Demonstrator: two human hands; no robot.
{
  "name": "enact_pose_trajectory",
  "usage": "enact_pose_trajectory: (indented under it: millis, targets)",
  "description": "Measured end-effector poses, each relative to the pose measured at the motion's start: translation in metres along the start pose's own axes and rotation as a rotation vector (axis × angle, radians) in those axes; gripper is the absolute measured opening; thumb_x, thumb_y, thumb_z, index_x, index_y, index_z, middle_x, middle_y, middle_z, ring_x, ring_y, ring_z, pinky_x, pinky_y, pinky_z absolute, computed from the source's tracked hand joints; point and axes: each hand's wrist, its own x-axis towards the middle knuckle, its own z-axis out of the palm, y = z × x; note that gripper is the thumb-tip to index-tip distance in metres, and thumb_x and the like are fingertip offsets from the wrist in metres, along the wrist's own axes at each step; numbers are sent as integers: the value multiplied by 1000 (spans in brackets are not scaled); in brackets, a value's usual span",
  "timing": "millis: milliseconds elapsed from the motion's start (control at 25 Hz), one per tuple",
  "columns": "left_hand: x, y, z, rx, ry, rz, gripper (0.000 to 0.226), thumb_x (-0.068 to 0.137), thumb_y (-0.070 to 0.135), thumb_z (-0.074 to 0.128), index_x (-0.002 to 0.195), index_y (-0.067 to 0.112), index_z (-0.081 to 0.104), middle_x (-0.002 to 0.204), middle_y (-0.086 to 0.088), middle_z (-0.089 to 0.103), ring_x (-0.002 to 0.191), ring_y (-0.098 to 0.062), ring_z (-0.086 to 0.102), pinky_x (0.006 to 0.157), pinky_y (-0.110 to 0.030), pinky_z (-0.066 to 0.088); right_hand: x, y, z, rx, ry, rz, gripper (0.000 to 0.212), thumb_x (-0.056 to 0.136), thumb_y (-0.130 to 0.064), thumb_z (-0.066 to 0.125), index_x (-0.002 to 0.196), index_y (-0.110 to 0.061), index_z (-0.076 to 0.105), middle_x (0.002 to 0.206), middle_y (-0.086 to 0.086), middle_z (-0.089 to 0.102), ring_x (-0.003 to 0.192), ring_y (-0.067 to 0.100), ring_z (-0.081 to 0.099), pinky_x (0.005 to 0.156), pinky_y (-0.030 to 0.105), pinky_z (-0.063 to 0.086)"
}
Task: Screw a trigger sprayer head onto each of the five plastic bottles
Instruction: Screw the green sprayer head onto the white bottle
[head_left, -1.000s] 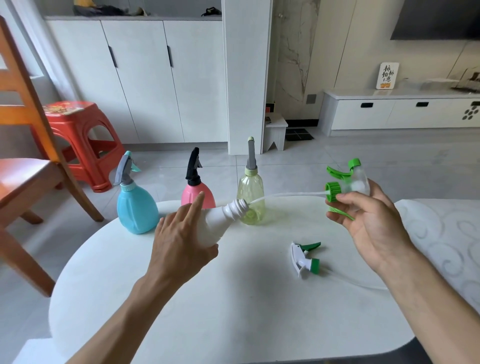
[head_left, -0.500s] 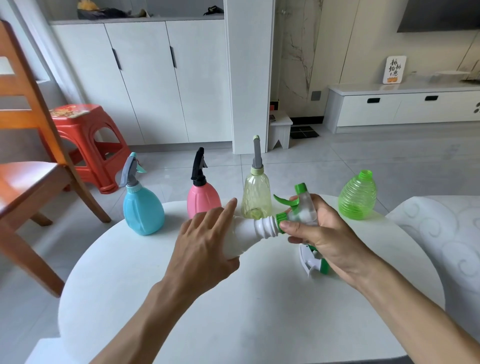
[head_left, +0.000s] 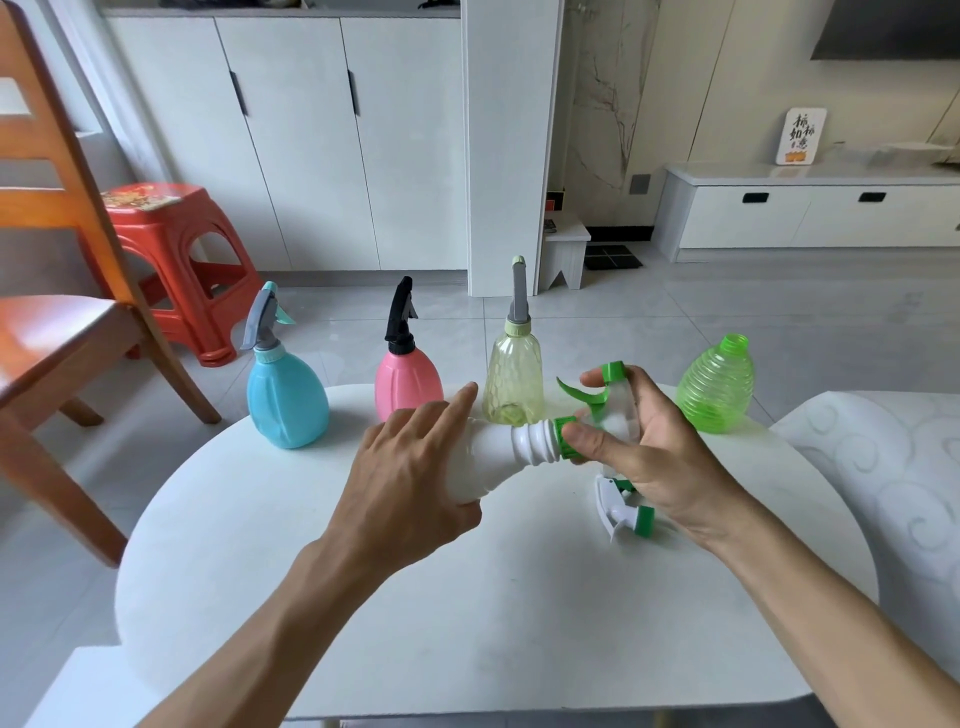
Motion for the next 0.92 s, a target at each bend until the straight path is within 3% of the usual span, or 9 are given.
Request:
enact_pose_trajectory:
  millis: [120,200,280,360,520,640,760,840,920]
  targets:
    - [0,-2,1,32,-7,-5,101,54,33,81,146,15,43,121,-2,66,97,-32,62,75,-41,50,0,5,3,-293,70,-13,72,70,-48,79,130,-40,40,110,-13,63,96,3,63,79,18,48]
    - [1,-2,1,17,-14,-15,102,54,34,81,147,15,42,121,-3,66,96,-32,62,75,-41,50,-1,3,3,-524,45,-218,89,70,-42,80,141,-41,27,134,-13,43,122,-3,45,94,10,37]
    - [2,-2,0,12,-13,-10,102,54,34,81,147,14,43,121,-3,66,96,-33,62,76,-41,50,-1,2,3,-771,-18,-465,80,71,-31,82,137,-33,36,143,-7,32,126,4,43,95,14,39]
    - [1,-4,-1,14,-12,9,102,54,34,82,146,14,43,121,-3,66,98,-33,63,77,-41,51,0,-1,3,-929,-51,-550,64,72,-21,81,125,-30,46,145,-4,31,114,12,50,84,25,45]
    - [-3,-6,-4,27,-13,13,103,53,32,83,146,15,43,121,-3,66,101,-33,63,77,-41,50,0,-4,1,-1020,-49,-504,45,70,-16,81,107,-24,56,140,-4,42,92,12,54,69,33,50]
    - [-2,-6,-5,51,-6,19,102,54,30,83,146,14,44,122,-4,65,102,-33,62,77,-42,50,-1,-4,2,-1075,-24,-501,37,70,-24,82,104,-19,67,133,-2,58,101,28,62,81,37,52]
    - [-2,-7,-6,112,-20,26,102,54,29,83,147,13,43,123,-5,64,105,-35,61,80,-44,49,-1,0,4,-1149,-50,-489,39,74,-32,81,108,-15,71,134,3,60,129,32,50,105,44,40]
    - [-3,-6,-6,141,-42,27,103,55,29,83,148,14,42,125,-6,63,107,-35,60,82,-45,49,-3,4,6,-1126,-124,-434,38,79,-32,75,113,-16,65,136,0,55,133,25,45,105,43,40]
    - [-3,-5,-6,141,-47,29,103,55,29,84,148,14,42,125,-7,63,107,-35,60,82,-46,49,-5,5,7,-1048,-157,-380,41,77,-24,69,115,-23,54,131,-8,50,122,18,49,94,35,46]
